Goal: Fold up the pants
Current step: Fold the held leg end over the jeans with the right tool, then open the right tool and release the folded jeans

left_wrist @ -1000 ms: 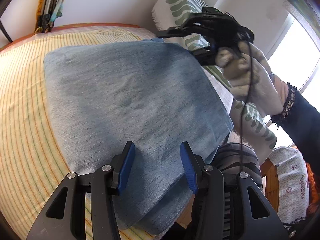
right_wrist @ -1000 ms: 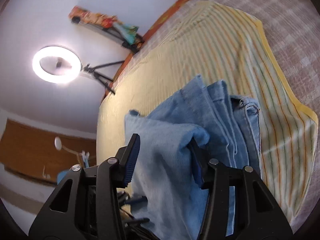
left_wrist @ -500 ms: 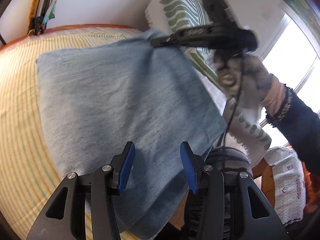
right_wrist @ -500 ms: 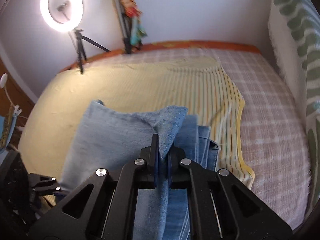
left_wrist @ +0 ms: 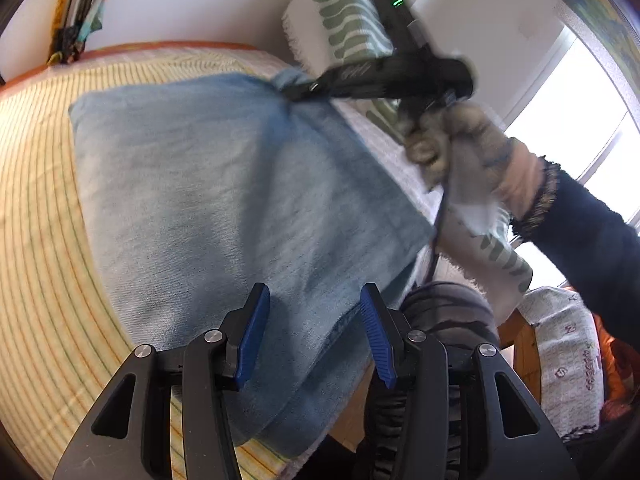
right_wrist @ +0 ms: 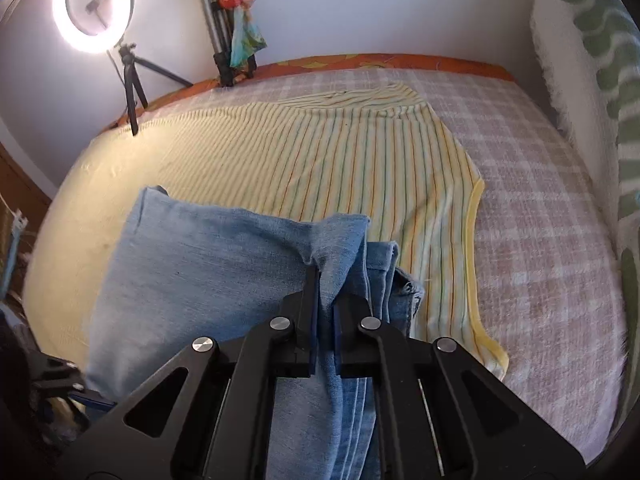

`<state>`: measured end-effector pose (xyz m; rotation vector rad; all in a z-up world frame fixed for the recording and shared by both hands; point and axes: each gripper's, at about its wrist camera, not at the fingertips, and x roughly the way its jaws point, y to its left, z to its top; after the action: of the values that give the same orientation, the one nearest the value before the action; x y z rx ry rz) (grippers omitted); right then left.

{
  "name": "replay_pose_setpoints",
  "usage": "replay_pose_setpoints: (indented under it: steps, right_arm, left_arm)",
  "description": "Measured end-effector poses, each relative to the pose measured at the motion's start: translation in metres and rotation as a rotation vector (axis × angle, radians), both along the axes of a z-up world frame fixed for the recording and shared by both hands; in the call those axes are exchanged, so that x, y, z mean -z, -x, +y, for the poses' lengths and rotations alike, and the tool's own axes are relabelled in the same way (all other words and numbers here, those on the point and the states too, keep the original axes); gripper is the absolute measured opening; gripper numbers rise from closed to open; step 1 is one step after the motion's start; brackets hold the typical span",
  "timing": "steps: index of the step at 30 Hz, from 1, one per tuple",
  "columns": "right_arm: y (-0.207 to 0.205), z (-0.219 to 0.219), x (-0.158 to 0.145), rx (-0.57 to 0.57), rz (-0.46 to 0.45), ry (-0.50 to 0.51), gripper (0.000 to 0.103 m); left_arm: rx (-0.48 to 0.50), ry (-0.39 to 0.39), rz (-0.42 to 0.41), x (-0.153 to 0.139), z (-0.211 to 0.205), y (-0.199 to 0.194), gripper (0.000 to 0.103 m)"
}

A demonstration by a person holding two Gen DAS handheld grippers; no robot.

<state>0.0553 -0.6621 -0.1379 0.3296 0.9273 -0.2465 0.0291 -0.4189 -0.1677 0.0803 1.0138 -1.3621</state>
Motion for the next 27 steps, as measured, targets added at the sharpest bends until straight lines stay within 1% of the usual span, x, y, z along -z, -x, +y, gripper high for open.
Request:
replay_pose_setpoints:
  steps: [1, 2, 3, 4, 7, 8, 11, 13, 15, 17, 18, 19, 20, 21, 24, 26, 27]
  right_arm:
    - [0.008, -0.002, -0.006, 0.013, -0.015, -0.037, 0.013]
    - [0.013, -0.002, -0.009, 0.013, -0.022, -0.049, 0.017]
    - [0.023, -0.001, -0.011, 0.011, -0.023, -0.076, 0.027]
    - [0.031, 0.0, -0.012, 0.006, -0.022, -0.095, 0.036]
    - [0.059, 0.009, -0.006, 0.004, -0.004, -0.174, 0.037]
    - [0.068, 0.012, -0.001, 0.011, 0.016, -0.197, 0.037]
    - [0.09, 0.029, 0.01, 0.02, 0.083, -0.196, 0.037]
    - [0.101, 0.038, 0.016, 0.026, 0.113, -0.2, 0.037]
    - [0.106, 0.043, 0.022, 0.029, 0.122, -0.219, 0.037]
    - [0.107, 0.051, 0.028, 0.019, 0.156, -0.198, 0.037]
    - [0.105, 0.056, 0.029, 0.014, 0.164, -0.161, 0.032]
    - [0.104, 0.06, 0.03, 0.012, 0.17, -0.136, 0.016]
    - [0.102, 0.063, 0.029, 0.009, 0.174, -0.125, 0.011]
    - [0.102, 0.065, 0.027, 0.008, 0.175, -0.111, 0.01]
    - [0.1, 0.073, 0.018, -0.016, 0.195, -0.024, 0.006]
    - [0.099, 0.074, 0.017, -0.014, 0.227, 0.02, 0.005]
    - [0.099, 0.074, 0.017, -0.017, 0.242, 0.04, 0.005]
  left_arm:
    - [-0.004, 0.006, 0.008, 0.0, 0.0, -0.001, 0.045]
    - [-0.005, 0.009, 0.011, 0.001, 0.001, -0.001, 0.045]
    - [-0.004, 0.01, 0.009, 0.001, 0.0, -0.001, 0.045]
    - [-0.003, 0.011, 0.007, 0.001, 0.0, 0.0, 0.045]
    - [-0.005, 0.017, 0.011, 0.0, 0.0, 0.001, 0.045]
    - [-0.007, 0.018, 0.012, -0.001, 0.0, 0.001, 0.045]
    - [-0.026, 0.033, 0.008, -0.009, 0.01, -0.003, 0.046]
    - [-0.057, 0.049, -0.017, -0.02, 0.025, -0.009, 0.046]
    - [-0.089, 0.053, -0.033, -0.026, 0.035, -0.018, 0.046]
    - [-0.129, 0.054, -0.039, -0.03, 0.049, -0.029, 0.046]
    - [-0.153, 0.048, -0.043, -0.031, 0.055, -0.037, 0.046]
    - [-0.175, 0.039, -0.047, -0.031, 0.06, -0.043, 0.046]
    - [-0.193, 0.034, -0.043, -0.03, 0.065, -0.048, 0.046]
    - [-0.212, 0.03, -0.031, -0.029, 0.07, -0.053, 0.046]
    - [-0.255, 0.021, 0.016, -0.023, 0.078, -0.066, 0.046]
    - [-0.264, 0.022, 0.042, -0.021, 0.08, -0.069, 0.046]
    - [-0.262, 0.027, 0.058, -0.019, 0.08, -0.071, 0.048]
